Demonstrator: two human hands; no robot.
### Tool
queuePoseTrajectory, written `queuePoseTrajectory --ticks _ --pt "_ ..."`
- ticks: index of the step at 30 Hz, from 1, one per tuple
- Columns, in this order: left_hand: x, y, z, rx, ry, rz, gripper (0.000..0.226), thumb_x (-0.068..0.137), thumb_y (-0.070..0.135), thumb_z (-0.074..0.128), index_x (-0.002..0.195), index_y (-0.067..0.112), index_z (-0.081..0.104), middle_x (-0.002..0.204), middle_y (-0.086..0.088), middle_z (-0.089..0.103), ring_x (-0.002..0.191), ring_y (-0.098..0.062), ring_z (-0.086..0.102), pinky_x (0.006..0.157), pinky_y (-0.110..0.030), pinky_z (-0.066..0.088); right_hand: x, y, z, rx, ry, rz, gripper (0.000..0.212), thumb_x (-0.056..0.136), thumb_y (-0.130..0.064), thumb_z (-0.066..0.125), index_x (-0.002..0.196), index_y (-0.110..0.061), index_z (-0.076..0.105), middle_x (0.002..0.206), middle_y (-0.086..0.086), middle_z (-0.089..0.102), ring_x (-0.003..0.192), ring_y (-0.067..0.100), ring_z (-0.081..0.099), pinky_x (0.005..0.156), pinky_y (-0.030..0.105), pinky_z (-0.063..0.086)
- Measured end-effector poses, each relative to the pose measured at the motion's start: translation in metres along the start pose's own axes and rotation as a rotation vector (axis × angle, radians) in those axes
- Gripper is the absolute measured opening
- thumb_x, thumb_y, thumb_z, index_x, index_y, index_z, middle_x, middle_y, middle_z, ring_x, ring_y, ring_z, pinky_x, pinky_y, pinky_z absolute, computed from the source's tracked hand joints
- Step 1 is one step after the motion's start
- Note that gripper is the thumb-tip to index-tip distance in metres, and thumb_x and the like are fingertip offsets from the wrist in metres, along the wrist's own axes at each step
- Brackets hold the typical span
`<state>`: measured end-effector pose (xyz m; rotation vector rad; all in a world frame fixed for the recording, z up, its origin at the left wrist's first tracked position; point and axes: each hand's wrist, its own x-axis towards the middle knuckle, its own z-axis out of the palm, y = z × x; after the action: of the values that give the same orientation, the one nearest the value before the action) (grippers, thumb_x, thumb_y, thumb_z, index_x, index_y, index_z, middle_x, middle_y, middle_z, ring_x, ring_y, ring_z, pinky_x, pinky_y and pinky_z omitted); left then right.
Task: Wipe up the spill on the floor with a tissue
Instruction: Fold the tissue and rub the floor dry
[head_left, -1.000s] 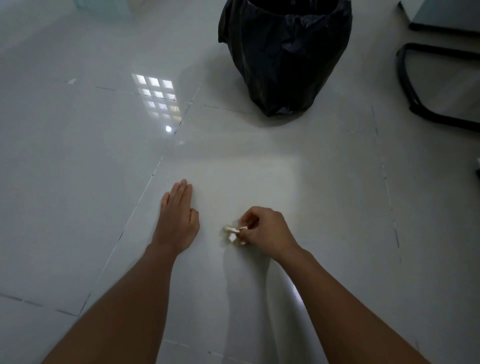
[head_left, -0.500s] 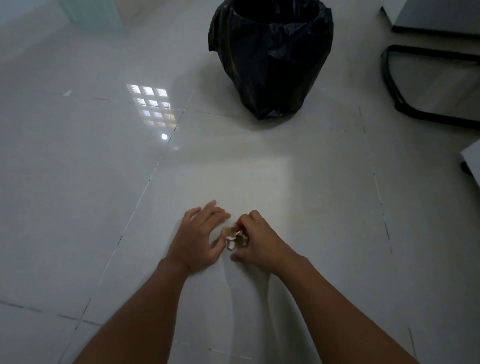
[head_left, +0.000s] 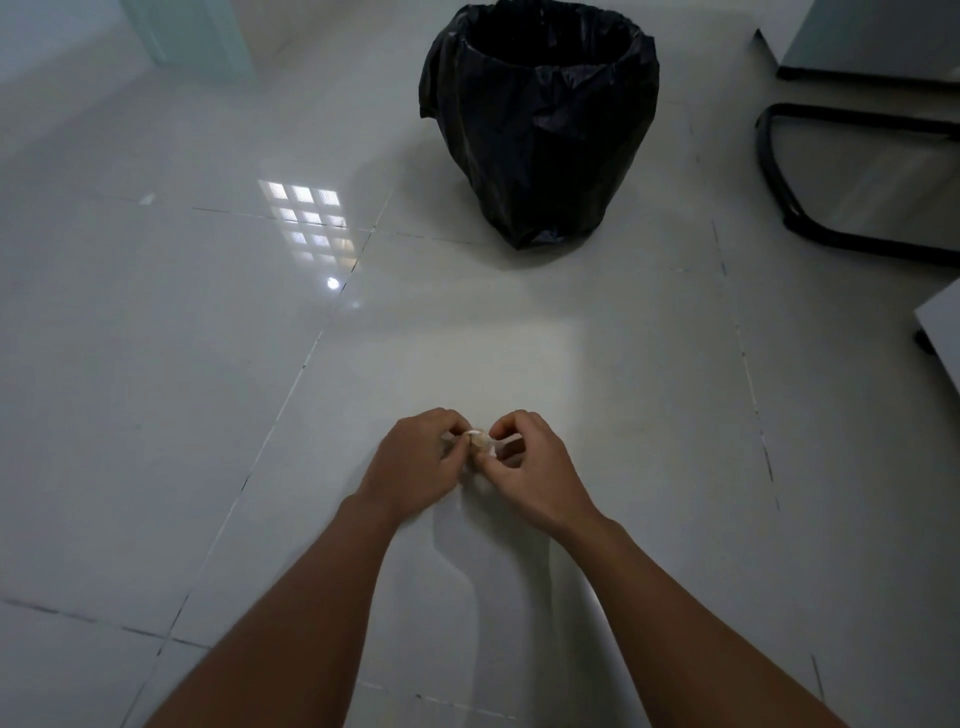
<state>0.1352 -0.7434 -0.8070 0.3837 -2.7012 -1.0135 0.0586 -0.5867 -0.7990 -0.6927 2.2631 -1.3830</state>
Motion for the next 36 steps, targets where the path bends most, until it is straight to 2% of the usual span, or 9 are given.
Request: queuePoseTrajectory --ticks 5,9,13,18,24,27,30,32,36 --pt "0.012 0.013 -0.003 -0.148 -0.062 -0.128 0.01 0.088 0.027 0.065 0.079 0.023 0.069 0.076 0.009 0.07 0.075 -0.007 0.064 0.07 -0.025 0.051 0.004 -0.002 -0.004 -0.011 0.053 0.007 0.018 0.079 -0.036 0.076 0.088 -0.022 0.068 0.093 -0.006 0.065 0.078 0.006 0.064 0.066 0.017 0.052" --pt "0.016 0.016 -0.004 -0.213 -0.075 -0.192 0.012 0.091 0.026 0.064 0.082 0.02 0.069 0.075 0.008 0.071 0.069 -0.003 0.064 0.065 -0.017 0.048 0.01 -0.002 -0.014 0.337 0.081 0.243 0.01 0.079 -0.025 0.079 0.079 -0.017 0.073 0.083 0.0 0.075 0.08 0.014 0.071 0.066 0.03 0.06" --pt "0.019 0.017 -0.007 -0.294 -0.087 -0.283 0.016 0.093 0.029 0.06 0.083 0.02 0.068 0.072 0.003 0.071 0.062 -0.006 0.062 0.061 -0.022 0.046 0.014 -0.004 -0.02 0.566 0.14 0.333 0.006 0.081 -0.009 0.074 0.081 -0.014 0.071 0.08 0.005 0.072 0.078 0.018 0.07 0.066 0.032 0.057" --pt "0.023 0.023 -0.008 -0.456 -0.19 -0.32 0.016 0.091 0.037 0.064 0.091 0.024 0.073 0.083 -0.008 0.072 0.069 -0.012 0.061 0.068 -0.028 0.049 0.018 -0.006 -0.019 0.632 0.124 0.369 0.017 0.081 0.003 0.066 0.087 -0.012 0.068 0.078 0.01 0.068 0.069 0.023 0.063 0.055 0.028 0.048" --pt "0.025 0.017 -0.003 -0.436 -0.121 -0.357 0.014 0.089 0.034 0.066 0.082 0.025 0.074 0.081 0.001 0.074 0.082 -0.021 0.069 0.076 -0.034 0.053 0.016 -0.003 -0.024 0.449 0.108 0.363 0.027 0.077 0.007 0.06 0.091 -0.014 0.07 0.075 0.001 0.063 0.059 0.013 0.056 0.057 0.026 0.049" --pt "0.024 0.015 -0.001 -0.367 -0.062 -0.377 0.012 0.089 0.032 0.066 0.083 0.024 0.073 0.074 0.004 0.072 0.07 -0.013 0.066 0.068 -0.029 0.05 0.019 -0.004 -0.024 0.305 0.117 0.365 0.023 0.076 -0.002 0.065 0.091 -0.018 0.071 0.077 0.001 0.066 0.06 0.013 0.058 0.058 0.027 0.05" --pt "0.023 0.016 0.002 -0.25 -0.017 -0.362 0.012 0.089 0.033 0.066 0.086 0.023 0.071 0.067 0.006 0.064 0.058 -0.004 0.054 0.059 -0.023 0.04 0.024 -0.003 -0.026 0.111 0.165 0.323 0.026 0.075 -0.008 0.068 0.098 -0.02 0.071 0.087 0.0 0.069 0.075 0.015 0.064 0.066 0.022 0.051" --pt "0.022 0.015 0.004 -0.259 -0.016 -0.372 0.012 0.086 0.035 0.068 0.091 0.024 0.07 0.073 0.005 0.067 0.064 -0.006 0.058 0.061 -0.021 0.041 0.023 -0.001 -0.027 -0.023 0.182 0.271 0.034 0.077 -0.008 0.065 0.109 -0.02 0.068 0.103 0.0 0.064 0.093 0.015 0.061 0.077 0.022 0.051" --pt "0.022 0.004 -0.002 -0.262 0.048 -0.413 0.021 0.083 0.038 0.072 0.101 0.027 0.068 0.089 0.005 0.067 0.075 -0.001 0.058 0.066 -0.011 0.039 0.011 -0.002 -0.023 -0.29 0.271 -0.083 0.044 0.078 -0.002 0.055 0.119 -0.016 0.063 0.119 0.0 0.055 0.115 0.016 0.042 0.094 0.018 0.035"
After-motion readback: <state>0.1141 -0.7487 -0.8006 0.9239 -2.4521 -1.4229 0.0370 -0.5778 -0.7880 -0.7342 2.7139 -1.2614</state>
